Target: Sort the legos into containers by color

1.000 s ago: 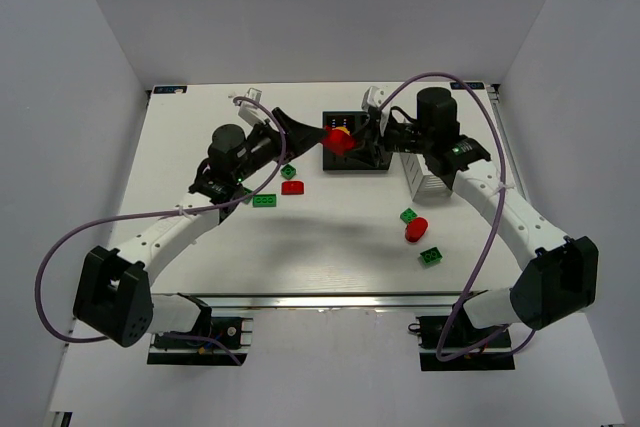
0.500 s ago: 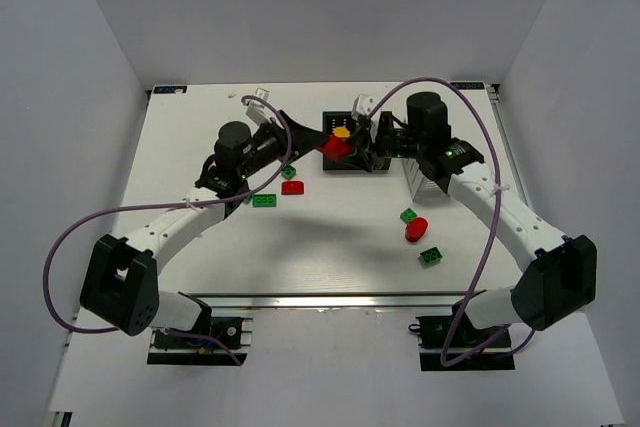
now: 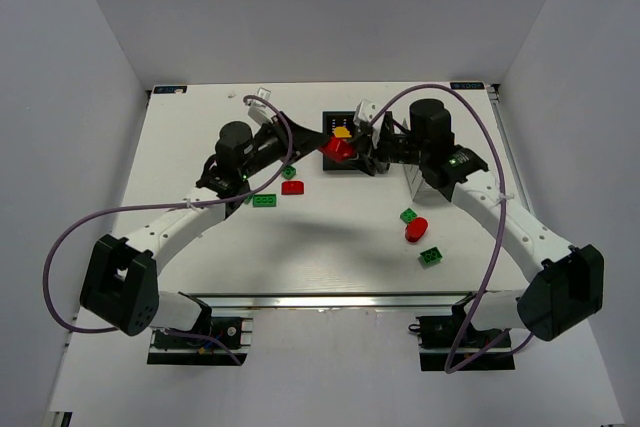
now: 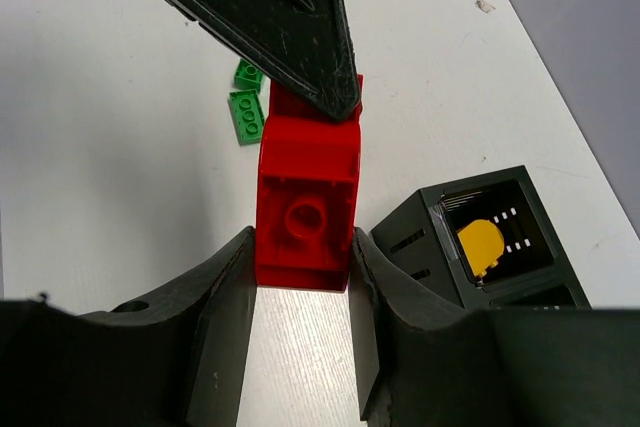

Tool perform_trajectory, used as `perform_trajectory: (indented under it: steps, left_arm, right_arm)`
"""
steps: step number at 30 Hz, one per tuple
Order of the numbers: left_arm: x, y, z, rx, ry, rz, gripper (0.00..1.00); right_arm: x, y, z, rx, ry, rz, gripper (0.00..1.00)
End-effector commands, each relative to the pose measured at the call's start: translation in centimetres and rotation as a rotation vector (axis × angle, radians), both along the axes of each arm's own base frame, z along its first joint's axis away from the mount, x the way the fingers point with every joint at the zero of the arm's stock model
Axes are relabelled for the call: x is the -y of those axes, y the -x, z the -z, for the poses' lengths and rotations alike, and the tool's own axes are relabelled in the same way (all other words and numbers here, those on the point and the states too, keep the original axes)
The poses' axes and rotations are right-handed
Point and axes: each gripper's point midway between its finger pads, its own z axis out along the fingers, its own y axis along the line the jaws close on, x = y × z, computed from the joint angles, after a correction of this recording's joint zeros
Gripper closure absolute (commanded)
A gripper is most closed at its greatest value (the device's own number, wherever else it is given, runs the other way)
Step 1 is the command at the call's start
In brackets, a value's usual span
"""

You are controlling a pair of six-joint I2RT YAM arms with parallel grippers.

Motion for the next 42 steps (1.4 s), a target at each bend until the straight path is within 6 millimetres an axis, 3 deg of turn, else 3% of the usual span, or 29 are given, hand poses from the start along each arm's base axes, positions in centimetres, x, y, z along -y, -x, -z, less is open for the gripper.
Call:
perform_trajectory:
  steps: [1,10,19,22,30,37,42]
  left_arm:
    - [-0.7,0.3,-1.7,0.047,0.021,-0.019,0.90]
    - [-4.7,-0.8,2.0,-0.047,-0.021,-0.168,0.96]
    - [-5.9,-1.1,2.7,-0.057,-0.048,-0.188,0.97]
    - [-5.9,-1.0,2.6,-0.052,-0.050,-0.185,0.97]
    - [-6.1,-0.4,1.5,0.003,-0.107,-0.167,0.97]
    - [-6.4,0.6,1.4,0.030,-0.134,-0.158,0.96]
    - [-6.8,1.2,2.0,0.028,-0.132,-0.167,0.96]
  right_arm:
    - [0.6,0.2,-1.6,0.041,-0.027,0.028,1.00]
    - [3.2,-0.1,-2.5,0.032,-0.079,0.106,1.00]
    - [5.6,-1.6,-2.9,-0.031,-0.127,0.195,1.00]
    - [7.5,-3.4,-2.4,-0.014,-0.100,0.296,1.00]
    - [16.2,-9.8,1.2,0.110,0.227,0.506,1.00]
    - [20.1,-15.1,2.3,0.205,0.506,0.532,1.00]
    - [21.8,-16.9,3.4,0.251,0.654,0.500,1.00]
